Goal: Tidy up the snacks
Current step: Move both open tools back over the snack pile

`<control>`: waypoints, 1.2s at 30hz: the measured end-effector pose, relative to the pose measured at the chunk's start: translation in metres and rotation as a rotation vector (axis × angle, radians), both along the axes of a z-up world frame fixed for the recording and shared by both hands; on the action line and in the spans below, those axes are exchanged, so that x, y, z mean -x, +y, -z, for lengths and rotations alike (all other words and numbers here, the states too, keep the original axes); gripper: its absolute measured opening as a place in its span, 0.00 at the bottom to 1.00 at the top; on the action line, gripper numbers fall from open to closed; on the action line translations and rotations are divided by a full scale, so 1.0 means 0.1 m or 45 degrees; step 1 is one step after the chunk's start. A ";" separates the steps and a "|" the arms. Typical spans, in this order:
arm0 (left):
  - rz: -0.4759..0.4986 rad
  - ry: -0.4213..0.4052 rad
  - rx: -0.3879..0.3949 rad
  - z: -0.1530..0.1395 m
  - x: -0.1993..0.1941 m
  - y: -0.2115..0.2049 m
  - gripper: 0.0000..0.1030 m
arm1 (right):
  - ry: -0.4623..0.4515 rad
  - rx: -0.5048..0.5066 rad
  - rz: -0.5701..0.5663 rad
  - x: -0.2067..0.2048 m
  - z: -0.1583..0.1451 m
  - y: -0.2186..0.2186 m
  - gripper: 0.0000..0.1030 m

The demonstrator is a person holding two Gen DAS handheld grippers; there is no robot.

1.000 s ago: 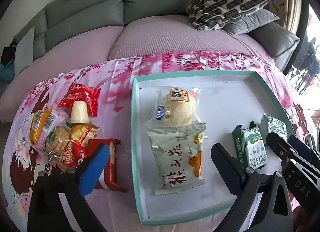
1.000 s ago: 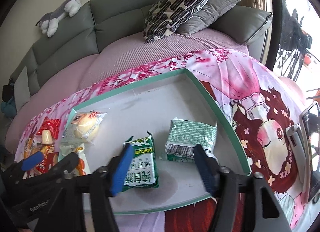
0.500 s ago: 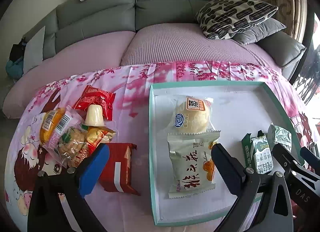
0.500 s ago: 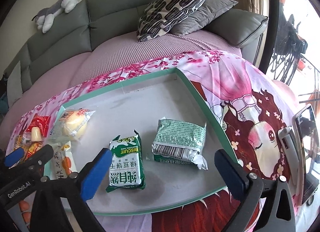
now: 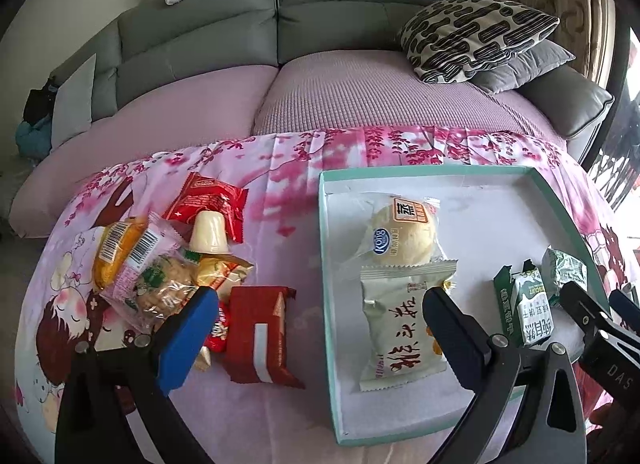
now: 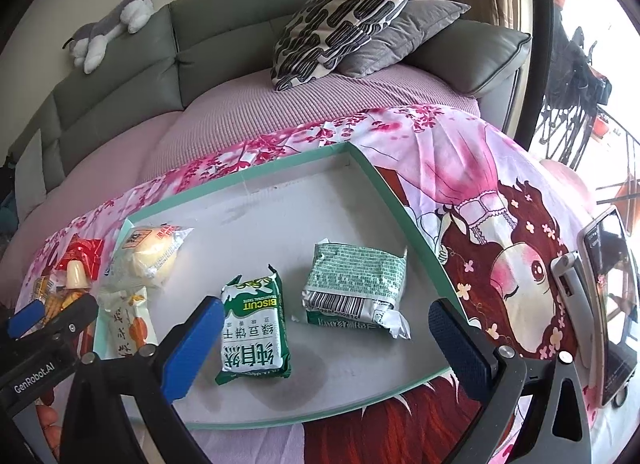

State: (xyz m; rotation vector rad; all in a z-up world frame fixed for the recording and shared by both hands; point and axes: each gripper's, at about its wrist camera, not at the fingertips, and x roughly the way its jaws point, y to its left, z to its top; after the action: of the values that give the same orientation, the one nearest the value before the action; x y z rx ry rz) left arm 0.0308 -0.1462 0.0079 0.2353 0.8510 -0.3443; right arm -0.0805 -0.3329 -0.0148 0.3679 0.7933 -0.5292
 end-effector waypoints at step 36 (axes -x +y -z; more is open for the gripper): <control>-0.619 -0.042 0.013 -0.14 -0.38 2.20 0.99 | 0.030 0.014 -0.371 -0.80 -0.07 1.45 1.00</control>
State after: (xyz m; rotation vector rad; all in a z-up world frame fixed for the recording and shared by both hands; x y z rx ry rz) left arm 0.0685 0.0737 0.0223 0.0200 0.8447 0.1093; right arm -0.0009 -0.1881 -0.0081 0.2304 0.8498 -0.2652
